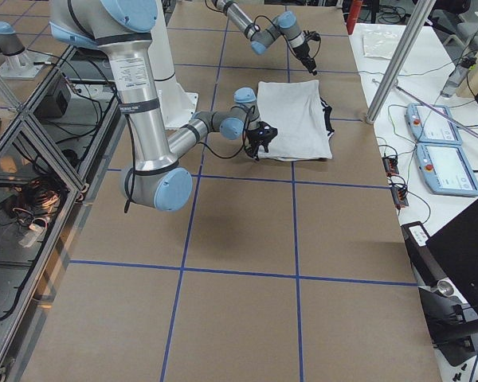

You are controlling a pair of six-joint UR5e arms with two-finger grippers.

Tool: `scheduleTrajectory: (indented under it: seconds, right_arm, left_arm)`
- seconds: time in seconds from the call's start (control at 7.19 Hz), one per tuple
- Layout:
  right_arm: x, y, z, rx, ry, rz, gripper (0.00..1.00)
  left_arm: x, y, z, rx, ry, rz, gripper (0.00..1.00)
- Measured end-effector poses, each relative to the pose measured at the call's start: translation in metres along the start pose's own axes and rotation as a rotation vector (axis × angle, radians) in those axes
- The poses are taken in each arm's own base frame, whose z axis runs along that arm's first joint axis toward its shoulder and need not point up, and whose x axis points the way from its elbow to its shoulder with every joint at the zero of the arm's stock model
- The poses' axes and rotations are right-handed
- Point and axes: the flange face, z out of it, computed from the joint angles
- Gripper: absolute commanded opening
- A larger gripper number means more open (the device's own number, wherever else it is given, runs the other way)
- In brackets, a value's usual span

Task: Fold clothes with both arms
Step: 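Move the right gripper down to the side edge of the folded shirt, then push the folded shirt with the right gripper to rotate it while the left gripper approaches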

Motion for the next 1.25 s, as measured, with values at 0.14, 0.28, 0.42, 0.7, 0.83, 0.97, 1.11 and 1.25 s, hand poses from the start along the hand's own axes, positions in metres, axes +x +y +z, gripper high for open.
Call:
scheduleTrajectory:
  seconds: [0.14,0.28,0.42,0.7,0.83,0.97,1.11,1.25]
  right_arm:
    - [-0.001,0.001,0.0,-0.001,-0.001,0.014,0.0]
    - [-0.001,0.002,0.0,-0.002,0.0,0.029,0.0]
    - [-0.001,0.003,0.0,-0.003,-0.001,0.034,0.0]
    - [-0.004,0.004,-0.012,-0.013,-0.021,0.033,0.0]
    - [0.0,0.013,-0.031,-0.032,-0.035,0.024,0.0]
    - [0.016,0.033,-0.055,-0.065,-0.031,-0.002,0.0]
    - [0.037,0.068,-0.084,-0.111,-0.002,-0.03,0.0]
    - [0.056,0.109,-0.112,-0.163,0.042,-0.041,0.0]
  left_arm:
    - [0.0,0.0,0.0,0.0,0.0,0.0,0.54]
    - [-0.001,0.0,0.0,0.0,-0.003,0.0,0.54]
    - [-0.002,0.0,0.0,0.0,-0.005,0.0,0.54]
    - [-0.002,0.0,-0.001,-0.002,-0.003,0.0,0.54]
    - [0.004,0.001,-0.009,-0.003,0.013,0.001,0.54]
    - [0.012,0.006,-0.022,-0.024,0.042,0.003,0.54]
    - [0.015,0.015,-0.04,-0.078,0.076,-0.004,0.54]
    - [0.018,0.023,-0.059,-0.133,0.109,-0.03,0.54]
